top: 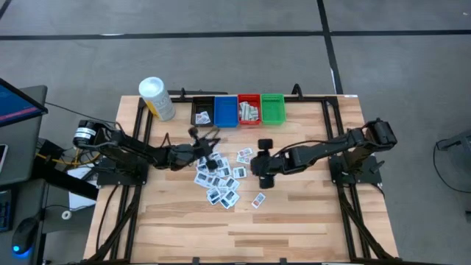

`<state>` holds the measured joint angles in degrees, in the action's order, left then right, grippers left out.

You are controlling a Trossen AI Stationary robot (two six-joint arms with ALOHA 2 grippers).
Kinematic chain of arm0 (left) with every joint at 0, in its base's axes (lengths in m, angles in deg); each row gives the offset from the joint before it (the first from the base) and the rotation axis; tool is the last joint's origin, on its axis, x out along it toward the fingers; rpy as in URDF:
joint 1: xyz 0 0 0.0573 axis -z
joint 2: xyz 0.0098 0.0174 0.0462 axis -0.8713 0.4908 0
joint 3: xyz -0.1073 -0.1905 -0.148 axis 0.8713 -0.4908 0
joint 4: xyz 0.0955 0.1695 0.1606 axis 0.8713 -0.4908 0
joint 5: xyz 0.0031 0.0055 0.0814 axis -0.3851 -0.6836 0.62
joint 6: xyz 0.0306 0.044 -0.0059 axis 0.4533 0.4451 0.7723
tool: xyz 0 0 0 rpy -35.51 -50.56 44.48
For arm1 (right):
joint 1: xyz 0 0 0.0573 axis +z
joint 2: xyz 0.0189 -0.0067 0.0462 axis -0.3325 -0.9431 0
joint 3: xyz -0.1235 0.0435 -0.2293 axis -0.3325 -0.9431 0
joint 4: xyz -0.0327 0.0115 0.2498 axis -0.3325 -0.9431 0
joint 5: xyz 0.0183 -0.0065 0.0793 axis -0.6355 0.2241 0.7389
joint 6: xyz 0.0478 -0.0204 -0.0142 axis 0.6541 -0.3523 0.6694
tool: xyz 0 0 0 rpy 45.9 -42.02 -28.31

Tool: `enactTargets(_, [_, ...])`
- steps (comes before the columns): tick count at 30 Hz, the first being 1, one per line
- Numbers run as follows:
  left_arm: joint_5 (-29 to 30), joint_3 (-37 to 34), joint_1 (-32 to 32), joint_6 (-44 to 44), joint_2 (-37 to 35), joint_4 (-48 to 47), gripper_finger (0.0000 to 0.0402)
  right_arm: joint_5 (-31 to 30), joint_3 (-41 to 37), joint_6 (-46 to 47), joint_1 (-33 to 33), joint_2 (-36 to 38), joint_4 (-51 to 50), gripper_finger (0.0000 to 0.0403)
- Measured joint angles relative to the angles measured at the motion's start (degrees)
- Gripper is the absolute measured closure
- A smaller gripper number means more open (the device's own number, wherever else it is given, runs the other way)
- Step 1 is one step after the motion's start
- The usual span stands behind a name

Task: Pick & Place First Aid Supplies
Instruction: Put the orange ointment pack into the black bin

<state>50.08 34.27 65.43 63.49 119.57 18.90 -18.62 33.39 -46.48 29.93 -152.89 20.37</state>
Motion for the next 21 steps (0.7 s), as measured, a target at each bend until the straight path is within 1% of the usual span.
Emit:
enactTargets(3, [0.14, 0.02, -3.81, -3.75, -1.10, -1.17, 0.0395, -0.37, -2.90, -0.23, 0.16, 1.99, -0.40, 0.0290])
enactTargets(6, [-1.76, 0.23, -9.38, -7.51, -2.33, -4.19, 0.0396, -0.37, -8.32, 0.60, -0.91, 5.19, 0.36, 0.0290])
enactTargets(10, [-9.59, 0.24, -18.25, -12.96, -4.95, -8.50, 0.0395, -0.52, -17.92, 3.63, -2.93, 10.88, 7.29, 0.0290])
enactTargets(14, [-15.18, 0.31, -27.28, -16.39, -7.75, -10.89, 0.0396, -0.39, -27.43, 5.16, -3.51, 15.79, 19.22, 0.0289])
enactTargets(17, [-19.51, 0.35, -33.23, -17.70, -8.71, -11.41, 0.0394, -0.39, -32.51, 5.14, -3.02, 17.85, 26.70, 0.0289])
enactTargets(19, [-25.75, 0.33, -36.72, -17.87, -8.52, -11.89, 0.0392, -0.25, -34.57, 5.00, -3.07, 18.33, 31.07, 0.0289])
enactTargets(21, [-32.49, 0.35, -38.90, -17.88, -7.39, -11.25, 0.0388, -0.21, -35.31, 4.80, -3.15, 18.44, 33.11, 0.0289])
